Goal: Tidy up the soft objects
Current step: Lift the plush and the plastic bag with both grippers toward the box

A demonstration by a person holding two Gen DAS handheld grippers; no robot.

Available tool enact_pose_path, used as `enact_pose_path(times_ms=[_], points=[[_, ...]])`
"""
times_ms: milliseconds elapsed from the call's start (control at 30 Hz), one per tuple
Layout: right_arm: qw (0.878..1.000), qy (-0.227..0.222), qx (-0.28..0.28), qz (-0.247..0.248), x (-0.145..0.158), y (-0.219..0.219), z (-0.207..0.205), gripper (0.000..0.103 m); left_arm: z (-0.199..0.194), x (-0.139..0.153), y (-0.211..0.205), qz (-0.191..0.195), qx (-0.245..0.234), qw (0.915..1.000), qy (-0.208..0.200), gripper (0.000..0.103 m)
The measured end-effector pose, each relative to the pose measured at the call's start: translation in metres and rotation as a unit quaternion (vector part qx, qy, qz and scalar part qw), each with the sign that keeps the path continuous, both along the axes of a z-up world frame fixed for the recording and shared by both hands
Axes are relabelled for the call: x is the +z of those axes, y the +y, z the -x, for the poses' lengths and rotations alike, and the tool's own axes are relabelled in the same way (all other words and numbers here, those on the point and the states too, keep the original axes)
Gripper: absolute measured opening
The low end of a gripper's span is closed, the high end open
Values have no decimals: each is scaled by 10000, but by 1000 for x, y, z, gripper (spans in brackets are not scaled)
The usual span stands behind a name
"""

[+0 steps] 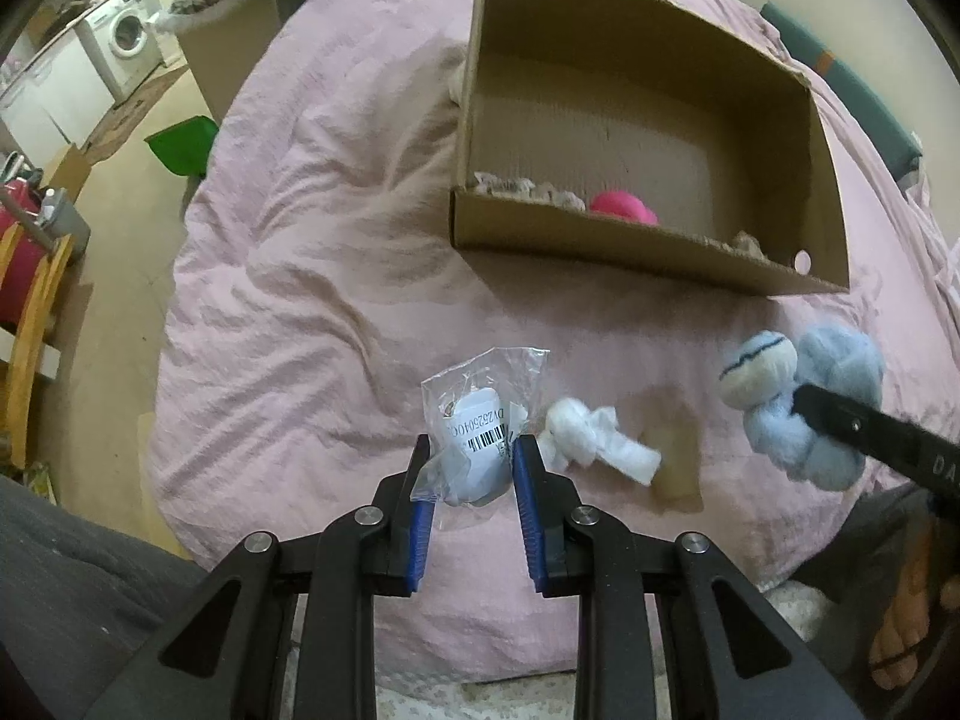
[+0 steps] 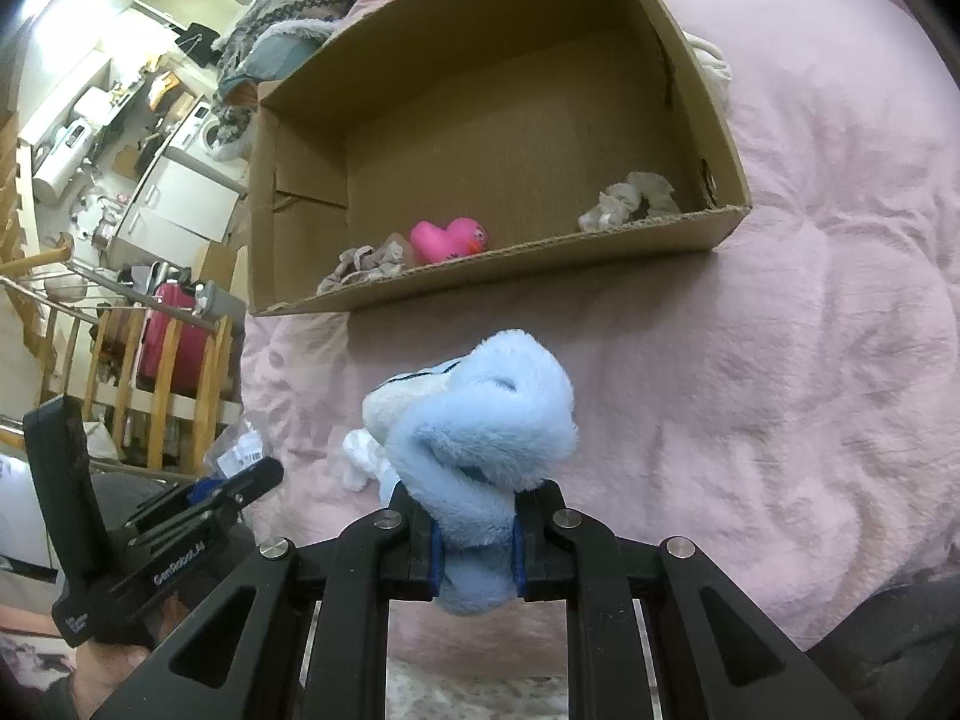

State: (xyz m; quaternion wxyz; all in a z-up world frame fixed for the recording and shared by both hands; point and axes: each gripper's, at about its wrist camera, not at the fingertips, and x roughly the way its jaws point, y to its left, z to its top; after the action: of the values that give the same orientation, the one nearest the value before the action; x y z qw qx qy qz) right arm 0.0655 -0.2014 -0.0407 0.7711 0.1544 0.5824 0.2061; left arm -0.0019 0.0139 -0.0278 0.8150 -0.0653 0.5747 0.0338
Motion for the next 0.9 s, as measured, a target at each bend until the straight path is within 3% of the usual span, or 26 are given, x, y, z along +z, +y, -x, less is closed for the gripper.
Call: enact_pose_path(times_ms=[167, 533, 900], points=[[9998, -183, 92, 53, 9, 2, 3, 18, -7, 18, 7, 119, 83, 9994, -325, 23], [9957, -896, 26, -231, 52, -7, 3, 18, -31, 57, 6, -94, -61, 9947, -1022, 23], [9888, -1484, -153, -31, 94, -17, -39, 18, -85, 93, -5, -228, -389, 9837, -1743, 23]])
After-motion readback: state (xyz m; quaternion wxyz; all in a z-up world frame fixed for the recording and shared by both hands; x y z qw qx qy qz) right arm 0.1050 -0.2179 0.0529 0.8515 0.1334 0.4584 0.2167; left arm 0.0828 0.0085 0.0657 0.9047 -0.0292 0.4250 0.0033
